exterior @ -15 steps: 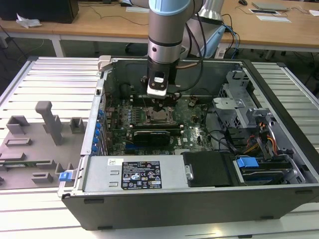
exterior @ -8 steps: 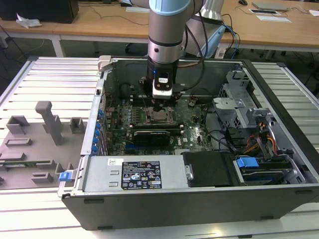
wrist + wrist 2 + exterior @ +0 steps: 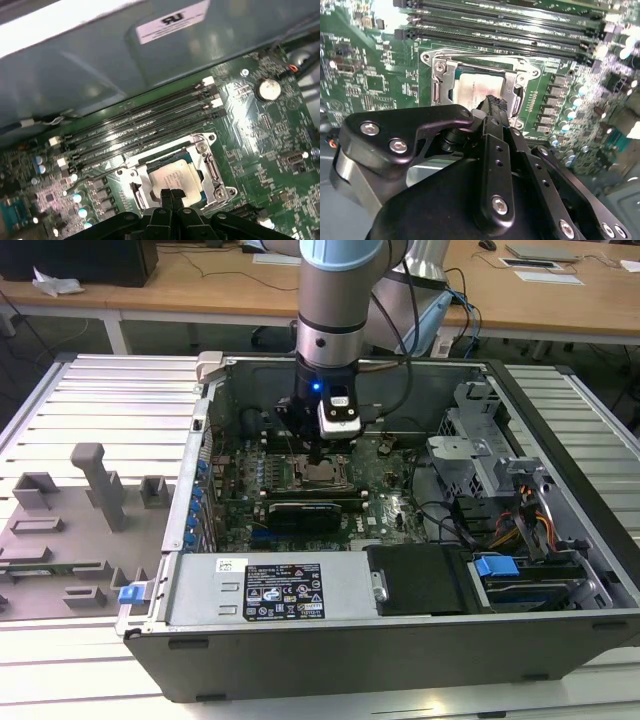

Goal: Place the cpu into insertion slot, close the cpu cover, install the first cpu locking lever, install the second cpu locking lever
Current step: 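Close the cpu cover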

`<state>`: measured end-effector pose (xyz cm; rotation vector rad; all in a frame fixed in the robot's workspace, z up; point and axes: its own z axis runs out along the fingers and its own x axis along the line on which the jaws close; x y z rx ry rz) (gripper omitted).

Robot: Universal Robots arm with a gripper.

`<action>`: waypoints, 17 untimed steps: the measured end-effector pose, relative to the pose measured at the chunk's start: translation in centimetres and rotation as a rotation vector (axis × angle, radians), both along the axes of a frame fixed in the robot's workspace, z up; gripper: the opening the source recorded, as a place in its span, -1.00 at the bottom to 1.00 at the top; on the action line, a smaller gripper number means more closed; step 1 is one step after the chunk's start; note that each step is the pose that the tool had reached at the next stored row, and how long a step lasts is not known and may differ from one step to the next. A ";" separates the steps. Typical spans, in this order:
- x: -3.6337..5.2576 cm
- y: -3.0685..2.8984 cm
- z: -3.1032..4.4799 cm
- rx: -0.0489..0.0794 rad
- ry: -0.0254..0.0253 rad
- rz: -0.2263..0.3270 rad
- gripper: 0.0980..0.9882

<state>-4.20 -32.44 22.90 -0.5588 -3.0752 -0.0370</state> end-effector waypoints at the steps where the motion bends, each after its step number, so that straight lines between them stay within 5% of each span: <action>1: 0.00 0.00 -0.01 -0.001 -0.0059 0.015 -0.98; 6: 0.00 0.00 -0.07 -0.003 -0.0424 0.087 -0.98; 10: 0.01 0.00 -0.16 -0.002 -0.0639 0.166 -0.98; 17: -0.01 0.00 -0.33 0.002 -0.0699 0.315 -0.98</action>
